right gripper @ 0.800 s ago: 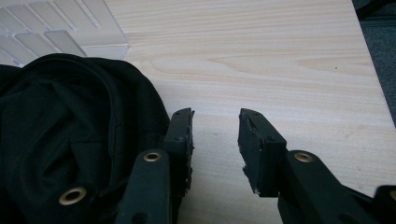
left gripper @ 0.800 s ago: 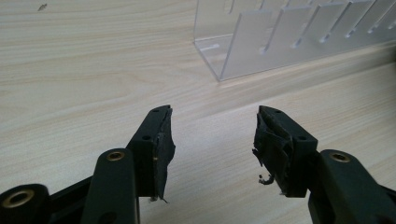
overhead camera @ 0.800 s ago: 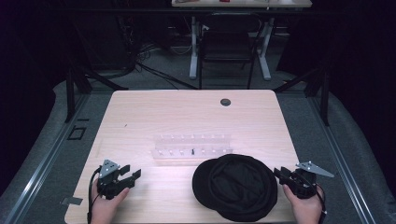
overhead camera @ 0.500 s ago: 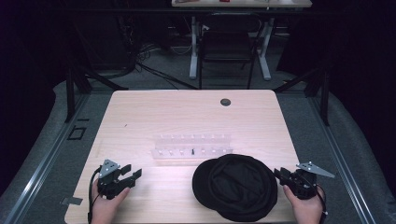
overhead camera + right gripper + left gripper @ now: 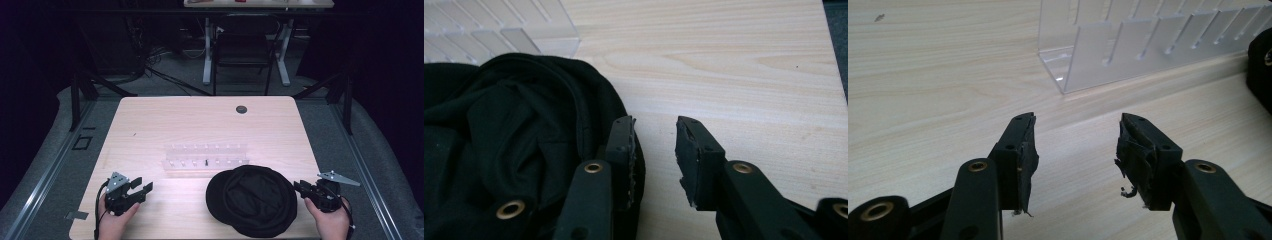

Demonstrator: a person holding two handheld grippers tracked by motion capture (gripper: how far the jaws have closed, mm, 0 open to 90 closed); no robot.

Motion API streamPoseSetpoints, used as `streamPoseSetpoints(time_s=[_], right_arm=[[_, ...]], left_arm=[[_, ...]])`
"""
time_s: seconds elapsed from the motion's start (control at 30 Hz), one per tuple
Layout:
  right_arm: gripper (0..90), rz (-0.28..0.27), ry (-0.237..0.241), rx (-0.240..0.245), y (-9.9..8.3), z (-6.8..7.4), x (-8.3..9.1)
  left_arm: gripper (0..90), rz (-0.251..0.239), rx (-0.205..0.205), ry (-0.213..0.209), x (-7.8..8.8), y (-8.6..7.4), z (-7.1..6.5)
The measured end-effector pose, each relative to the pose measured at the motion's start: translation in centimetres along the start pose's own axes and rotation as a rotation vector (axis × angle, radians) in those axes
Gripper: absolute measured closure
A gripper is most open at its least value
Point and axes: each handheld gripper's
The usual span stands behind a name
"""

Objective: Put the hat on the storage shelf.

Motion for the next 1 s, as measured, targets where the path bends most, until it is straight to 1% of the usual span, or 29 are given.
streamPoseSetpoints(time_s=[0.1, 0.2, 0.23, 0.27, 0.3, 0.33, 0.37, 0.4, 0.43, 0.53, 0.57, 0.6, 0.63, 0.67, 0.7, 0.73, 0.77, 0.83, 0.93, 1.0], right_arm=[[68.3, 0.021, 0.008, -0.010, 0.7, 0.2, 0.2], [68.0, 0.068, 0.002, 0.001, 1.4, 0.4, 0.4], [68.0, 0.068, 0.002, 0.001, 1.4, 0.4, 0.4], [68.1, 0.080, 0.005, 0.007, 1.6, 0.4, 0.4], [69.0, 0.116, 0.009, 0.019, 2.1, 0.5, 0.6], [69.6, 0.132, 0.021, 0.018, 2.2, 0.6, 0.6], [70.2, 0.138, 0.029, 0.014, 2.4, 0.7, 0.6], [70.3, 0.151, 0.028, 0.016, 2.6, 0.7, 0.7], [70.3, 0.151, 0.028, 0.016, 2.6, 0.7, 0.7], [72.1, 0.194, 0.043, 0.012, 3.3, 0.9, 0.9], [72.1, 0.194, 0.043, 0.012, 3.3, 0.9, 0.9], [72.8, 0.220, 0.054, 0.013, 3.6, 1.0, 0.9], [72.8, 0.220, 0.054, 0.013, 3.6, 1.0, 0.9], [72.8, 0.237, 0.046, 0.015, 3.8, 1.1, 0.9], [72.9, 0.266, 0.052, 0.012, 4.2, 1.2, 0.8], [72.9, 0.285, 0.051, 0.005, 4.3, 1.1, 0.8], [72.9, 0.303, 0.059, -0.002, 4.4, 1.1, 0.7], [72.7, 0.328, 0.061, -0.012, 4.5, 0.9, 0.5], [72.4, 0.377, 0.048, -0.012, 4.7, 0.9, 0.3], [72.1, 0.393, 0.040, -0.015, 4.7, 0.9, 0.2]], left_arm=[[50.0, 0.003, -0.010, -0.001, -0.1, 0.0, -0.2], [50.3, 0.004, -0.016, -0.012, -0.1, 0.0, -0.4], [50.4, 0.004, -0.016, -0.012, -0.1, 0.0, -0.4], [50.4, 0.008, -0.018, -0.012, -0.1, 0.0, -0.4], [50.7, 0.010, -0.020, -0.013, -0.1, 0.0, -0.5], [50.7, 0.012, -0.020, -0.014, -0.2, 0.0, -0.5], [50.7, 0.011, -0.018, -0.015, -0.2, 0.0, -0.5], [50.7, 0.011, -0.018, -0.015, -0.2, 0.0, -0.5], [50.7, 0.008, -0.018, -0.016, -0.2, 0.0, -0.5], [50.7, 0.010, -0.014, -0.019, -0.2, 0.0, -0.6], [50.7, 0.010, -0.014, -0.019, -0.2, 0.0, -0.6], [50.7, 0.013, -0.014, -0.020, -0.2, -0.1, -0.6], [50.7, 0.014, -0.014, -0.021, -0.2, -0.1, -0.6], [50.7, 0.017, -0.015, -0.024, -0.2, 0.0, -0.6], [50.7, 0.019, -0.015, -0.025, -0.2, 0.0, -0.7], [50.7, 0.021, -0.018, -0.021, -0.3, -0.1, -0.7], [50.7, 0.022, -0.017, -0.022, -0.3, -0.1, -0.7], [50.7, 0.022, -0.017, -0.024, -0.3, -0.1, -0.7], [50.7, 0.024, -0.015, -0.025, -0.3, -0.1, -0.6], [50.7, 0.024, -0.014, -0.025, -0.3, -0.1, -0.6]])
Point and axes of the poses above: each handheld gripper's, and its own axes: x roughly backward along the jaws, y roughly out of its top, z roughly to its left, and after that the axes turned 2 degrees about -y, right-handed
